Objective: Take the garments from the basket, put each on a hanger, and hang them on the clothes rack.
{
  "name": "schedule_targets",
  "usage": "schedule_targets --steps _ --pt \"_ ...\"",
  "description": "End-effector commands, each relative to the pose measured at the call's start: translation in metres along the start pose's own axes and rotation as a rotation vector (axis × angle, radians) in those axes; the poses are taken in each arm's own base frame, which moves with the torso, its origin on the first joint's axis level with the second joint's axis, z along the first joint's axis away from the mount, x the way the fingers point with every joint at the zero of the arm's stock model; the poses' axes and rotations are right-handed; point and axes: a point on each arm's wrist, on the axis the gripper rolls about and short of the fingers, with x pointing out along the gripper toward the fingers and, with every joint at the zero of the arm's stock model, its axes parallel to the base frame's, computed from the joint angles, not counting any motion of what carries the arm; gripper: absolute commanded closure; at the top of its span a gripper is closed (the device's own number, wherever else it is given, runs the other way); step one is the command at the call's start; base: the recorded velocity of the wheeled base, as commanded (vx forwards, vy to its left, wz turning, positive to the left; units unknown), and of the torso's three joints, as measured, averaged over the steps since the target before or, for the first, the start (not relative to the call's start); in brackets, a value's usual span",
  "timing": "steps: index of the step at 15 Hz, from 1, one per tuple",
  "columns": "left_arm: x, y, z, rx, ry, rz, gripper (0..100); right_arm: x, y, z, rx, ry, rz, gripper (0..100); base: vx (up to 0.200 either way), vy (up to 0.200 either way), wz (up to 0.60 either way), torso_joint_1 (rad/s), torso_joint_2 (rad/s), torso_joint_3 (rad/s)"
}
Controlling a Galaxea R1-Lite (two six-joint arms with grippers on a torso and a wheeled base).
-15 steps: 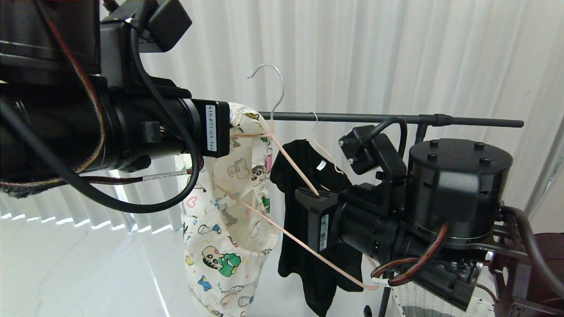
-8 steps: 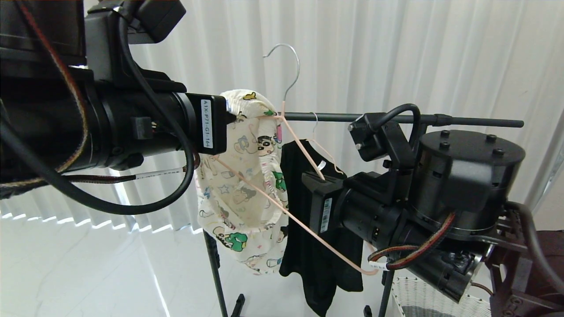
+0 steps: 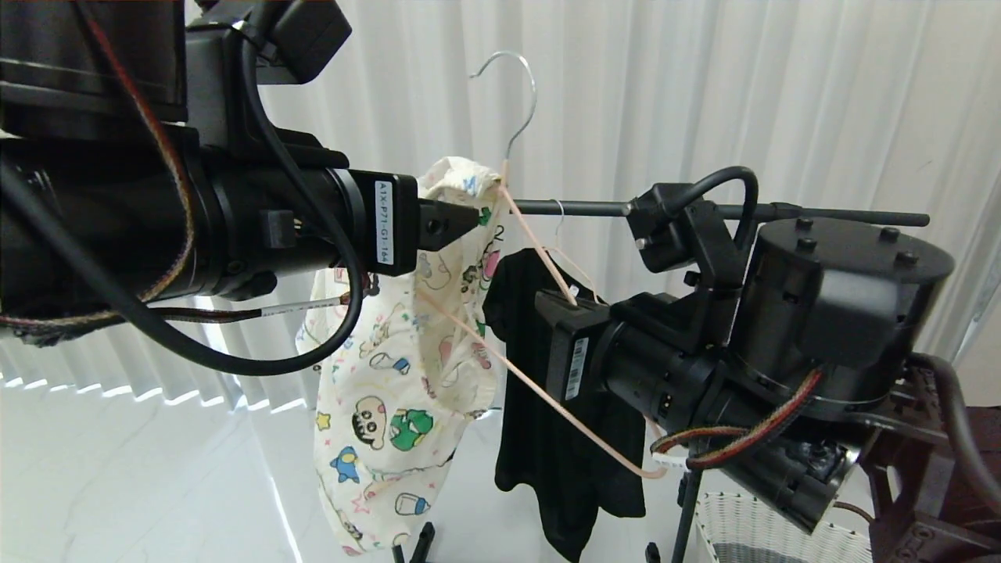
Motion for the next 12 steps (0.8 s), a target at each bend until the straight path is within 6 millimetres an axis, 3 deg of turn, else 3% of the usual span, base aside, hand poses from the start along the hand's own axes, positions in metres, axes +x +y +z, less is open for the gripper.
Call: schedule_targets --steps 1,6,10,12 --pt "-0.007 0.002 -0.002 -0.001 -0.004 0.002 0 0.002 -0.007 0.01 0.006 -0.037 -0.03 100 0.0 0.0 0.0 0.0 0.0 0.0" --pt "-0.038 0.01 -0.041 0.195 0.044 -0.025 0 -0.004 -0.026 0.027 -0.017 -0.089 -0.082 100 0.0 0.0 0.0 0.0 0.0 0.0" --pt "-0.03 0.032 -0.037 0.151 -0.018 0.049 0 -0.017 -0.034 0.031 -0.05 -0.092 -0.084 100 0.0 0.0 0.0 0.0 0.0 0.0" --pt "-0.032 0.054 -0.036 0.188 -0.039 -0.005 0 -0.035 -0.043 0.027 -0.07 -0.066 -0.043 100 0.0 0.0 0.0 0.0 0.0 0.0"
